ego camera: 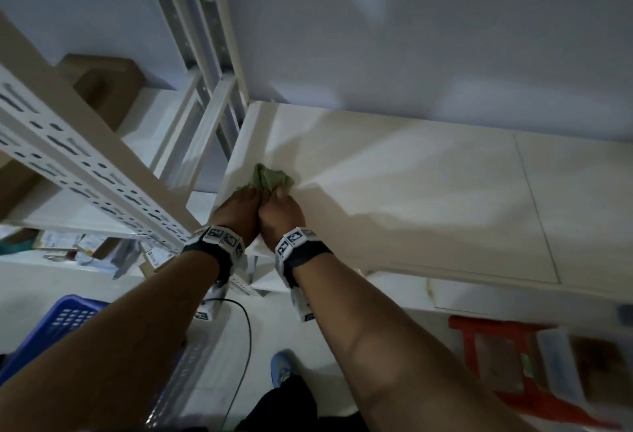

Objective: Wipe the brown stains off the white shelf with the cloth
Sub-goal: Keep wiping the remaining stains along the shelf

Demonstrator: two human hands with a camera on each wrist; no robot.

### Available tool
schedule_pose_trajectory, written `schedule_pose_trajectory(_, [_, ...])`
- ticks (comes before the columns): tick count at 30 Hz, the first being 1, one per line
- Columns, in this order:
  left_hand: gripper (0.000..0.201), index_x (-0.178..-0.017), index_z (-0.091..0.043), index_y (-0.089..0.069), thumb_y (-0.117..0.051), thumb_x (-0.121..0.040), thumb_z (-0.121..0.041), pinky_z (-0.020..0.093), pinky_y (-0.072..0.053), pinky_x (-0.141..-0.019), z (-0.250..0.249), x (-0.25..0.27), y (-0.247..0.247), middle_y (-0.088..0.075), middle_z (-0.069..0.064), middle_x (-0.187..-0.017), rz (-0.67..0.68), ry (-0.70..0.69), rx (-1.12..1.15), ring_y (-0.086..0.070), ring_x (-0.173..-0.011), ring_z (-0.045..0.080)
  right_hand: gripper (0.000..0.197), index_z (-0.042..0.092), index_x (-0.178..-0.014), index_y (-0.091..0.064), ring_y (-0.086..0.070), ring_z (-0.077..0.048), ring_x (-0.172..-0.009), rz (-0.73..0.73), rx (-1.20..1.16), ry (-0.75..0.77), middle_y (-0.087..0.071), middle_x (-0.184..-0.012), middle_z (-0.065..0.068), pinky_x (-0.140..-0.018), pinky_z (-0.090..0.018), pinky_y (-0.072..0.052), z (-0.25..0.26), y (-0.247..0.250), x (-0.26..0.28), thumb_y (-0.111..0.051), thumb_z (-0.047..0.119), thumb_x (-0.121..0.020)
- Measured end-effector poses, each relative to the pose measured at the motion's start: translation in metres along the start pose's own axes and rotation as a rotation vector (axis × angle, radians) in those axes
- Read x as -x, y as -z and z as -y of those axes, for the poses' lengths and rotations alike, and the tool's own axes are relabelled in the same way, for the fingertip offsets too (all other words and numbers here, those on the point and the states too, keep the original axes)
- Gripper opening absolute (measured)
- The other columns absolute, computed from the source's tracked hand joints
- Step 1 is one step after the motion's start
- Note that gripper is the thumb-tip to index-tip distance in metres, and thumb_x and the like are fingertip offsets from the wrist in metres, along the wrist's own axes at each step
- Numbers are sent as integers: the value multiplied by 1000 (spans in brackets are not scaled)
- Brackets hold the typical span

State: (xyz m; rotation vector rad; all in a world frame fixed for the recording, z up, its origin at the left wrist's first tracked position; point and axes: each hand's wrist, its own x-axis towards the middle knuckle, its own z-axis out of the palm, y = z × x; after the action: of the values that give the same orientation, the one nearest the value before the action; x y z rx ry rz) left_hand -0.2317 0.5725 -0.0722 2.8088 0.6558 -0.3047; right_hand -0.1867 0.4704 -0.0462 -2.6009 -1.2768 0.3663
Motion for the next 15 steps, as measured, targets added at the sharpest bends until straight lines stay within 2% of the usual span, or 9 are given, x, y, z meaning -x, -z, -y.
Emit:
schedule_pose_trajectory(3, [51,-147,-24,-29,-36,-97,-31,39,-29,-115,-19,1,-1,-32,4,-153,-6,18,-12,-32,-140,23,37,-17,-129,-42,-48,-41,-116,-27,-46,9,-49,-125,-35,-91,-46,-41,-13,3,8,-35,-3,-96])
schedule_pose_trajectory(6, [44,-141,-21,-39,-35,-98,-29,36,-34,-112,-51,4,-1,-41,6,-148,-62,9,4,-39,-136,24,27,-27,-106,-54,-57,-50,-97,-3,-66,20,-56,-100,-45,-74,-49,-50,-33,11,23,-52,-12,-83])
schedule_pose_trajectory(8, [41,-137,-21,-44,-37,-97,-26,36,-35,-112,-81,9,-6,-44,5,-145,-74,-34,-8,-40,-135,24,29,-28,-107,-52,-55,-54,-97,3,-83,8,-54,-102,-47,-76,-51,-49,-58,16,38,-51,-13,-84])
schedule_pose_trajectory(12, [36,-132,-22,-48,-39,-98,-29,38,-43,-100,-174,24,-23,-50,5,-139,-118,-16,26,-46,-129,25,38,-17,-129,-41,-46,-45,-116,-47,49,11,-48,-125,-35,-94,-47,-41,-137,20,85,-36,-1,-96])
schedule_pose_trajectory(15, [37,-134,-21,-47,-39,-98,-27,40,-42,-102,-252,29,-42,-47,5,-141,-103,-44,18,-42,-132,25,35,-16,-123,-48,-50,-45,-107,-81,58,2,-54,-116,-34,-87,-46,-47,-206,27,127,-42,-1,-91])
